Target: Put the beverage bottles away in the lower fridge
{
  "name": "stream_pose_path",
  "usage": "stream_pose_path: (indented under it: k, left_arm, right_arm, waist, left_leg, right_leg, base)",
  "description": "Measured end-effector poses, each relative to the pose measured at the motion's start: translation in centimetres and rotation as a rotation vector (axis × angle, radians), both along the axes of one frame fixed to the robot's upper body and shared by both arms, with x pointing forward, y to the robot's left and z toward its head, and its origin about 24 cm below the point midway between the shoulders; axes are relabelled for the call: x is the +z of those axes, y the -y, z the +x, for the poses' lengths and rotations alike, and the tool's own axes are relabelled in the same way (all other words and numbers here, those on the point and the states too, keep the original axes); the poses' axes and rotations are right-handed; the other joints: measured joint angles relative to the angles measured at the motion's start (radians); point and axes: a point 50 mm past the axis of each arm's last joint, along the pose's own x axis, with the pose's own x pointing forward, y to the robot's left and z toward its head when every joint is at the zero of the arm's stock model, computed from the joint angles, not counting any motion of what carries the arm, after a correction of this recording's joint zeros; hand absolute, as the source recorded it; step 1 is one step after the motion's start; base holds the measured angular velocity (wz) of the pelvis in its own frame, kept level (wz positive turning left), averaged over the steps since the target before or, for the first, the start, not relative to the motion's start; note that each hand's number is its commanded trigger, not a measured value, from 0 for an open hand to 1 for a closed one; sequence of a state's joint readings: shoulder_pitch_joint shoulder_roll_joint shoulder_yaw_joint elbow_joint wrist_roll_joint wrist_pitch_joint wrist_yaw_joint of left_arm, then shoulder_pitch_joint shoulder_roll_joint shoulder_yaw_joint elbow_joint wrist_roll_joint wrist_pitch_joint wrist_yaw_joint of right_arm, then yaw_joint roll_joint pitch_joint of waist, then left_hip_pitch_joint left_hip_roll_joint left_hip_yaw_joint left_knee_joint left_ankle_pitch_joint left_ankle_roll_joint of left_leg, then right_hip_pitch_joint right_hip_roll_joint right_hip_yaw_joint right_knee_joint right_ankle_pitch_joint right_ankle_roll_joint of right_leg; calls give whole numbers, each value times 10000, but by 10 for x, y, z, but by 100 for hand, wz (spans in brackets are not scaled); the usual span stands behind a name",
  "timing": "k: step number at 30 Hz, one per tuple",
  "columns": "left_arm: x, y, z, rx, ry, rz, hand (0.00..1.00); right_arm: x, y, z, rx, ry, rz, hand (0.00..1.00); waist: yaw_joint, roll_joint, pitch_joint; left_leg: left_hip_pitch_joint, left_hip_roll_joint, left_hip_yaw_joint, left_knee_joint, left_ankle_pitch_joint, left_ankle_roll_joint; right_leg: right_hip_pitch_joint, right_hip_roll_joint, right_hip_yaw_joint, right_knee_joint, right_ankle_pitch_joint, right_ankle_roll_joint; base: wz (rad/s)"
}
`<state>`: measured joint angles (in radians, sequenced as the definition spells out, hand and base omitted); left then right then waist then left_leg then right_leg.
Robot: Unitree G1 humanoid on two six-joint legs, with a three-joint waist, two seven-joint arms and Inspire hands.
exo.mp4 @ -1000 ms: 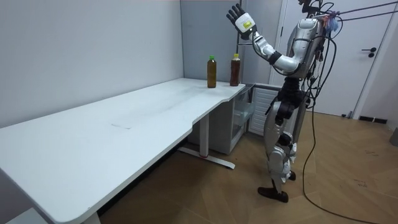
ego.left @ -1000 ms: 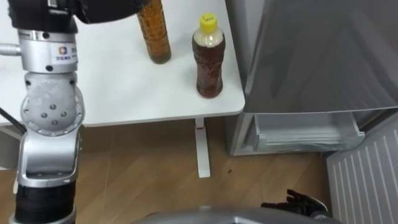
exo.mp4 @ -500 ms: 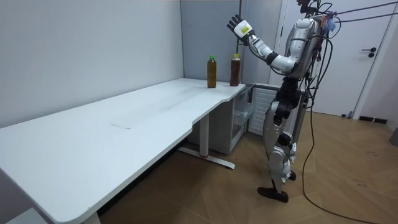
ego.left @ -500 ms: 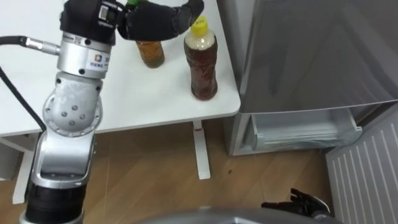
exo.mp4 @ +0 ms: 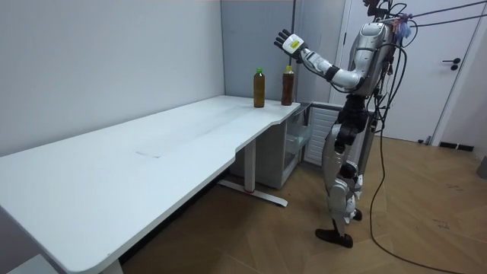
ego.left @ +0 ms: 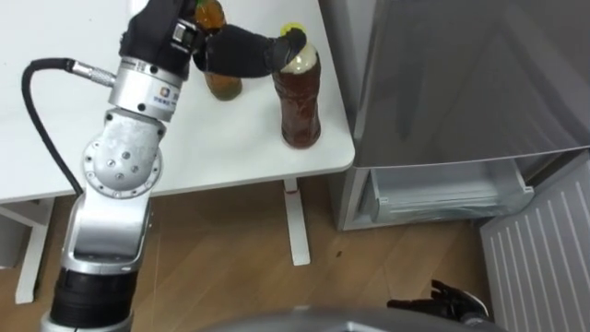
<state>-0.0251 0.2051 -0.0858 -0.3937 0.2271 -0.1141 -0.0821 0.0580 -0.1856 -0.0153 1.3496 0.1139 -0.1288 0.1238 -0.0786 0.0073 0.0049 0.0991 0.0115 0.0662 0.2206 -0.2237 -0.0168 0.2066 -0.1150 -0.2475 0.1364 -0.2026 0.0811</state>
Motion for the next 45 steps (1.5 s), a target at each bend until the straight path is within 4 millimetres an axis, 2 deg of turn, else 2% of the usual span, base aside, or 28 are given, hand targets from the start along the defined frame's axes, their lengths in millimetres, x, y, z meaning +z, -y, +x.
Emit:
stream_pose_path:
  k: [6, 15, 21, 29, 38, 45]
  left_arm:
    - [-13, 2, 4, -102, -641, 115, 0]
    - [-14, 3, 4, -205, -699, 142, 0]
    - [-16, 12, 3, -692, -861, 228, 0]
    - [-21, 14, 4, -1013, -1337, -21, 0]
    - [-35, 9, 1, -1092, -2429, -672, 0]
    - [-58, 9, 5, -1340, -3800, -1244, 0]
  right_arm:
    - [0, -2, 1, 144, -3, 1, 0]
    - [0, -3, 7, 388, 192, 1, 0]
    - [1, -4, 8, 456, 231, 10, 0]
    - [1, -4, 9, 550, 116, 218, 0]
    - [1, -4, 12, 619, 1, 317, 0]
    - [1, -3, 14, 550, -114, 408, 0]
  waist:
    - [-18, -75, -3]
    - [-22, -90, 3]
    - [-14, -99, 6]
    - [-2, -136, -30]
    - [-21, -123, -45]
    - [-85, -86, -46]
  left_leg:
    - [-6, 0, 6, 23, 1, 1]
    - [1, 0, 7, 18, 2, 1]
    - [-14, 2, 17, 11, 1, 1]
    - [-200, 5, 24, 25, 2, 2]
    - [-179, 5, 38, 24, 2, 2]
    - [-215, 28, 74, 108, 1, 3]
  right_leg:
    - [9, -2, 1, 15, 0, 0]
    - [15, -2, 0, 18, 0, 0]
    - [-9, 0, 6, 20, 0, 0]
    - [-148, 3, 38, 45, 0, 0]
    - [-169, -1, 33, 37, 0, 0]
    - [-160, 0, 67, 126, 2, -3]
  base:
    - [0]
    - [0]
    - [0]
    - [0]
    - [0]
    - [-1]
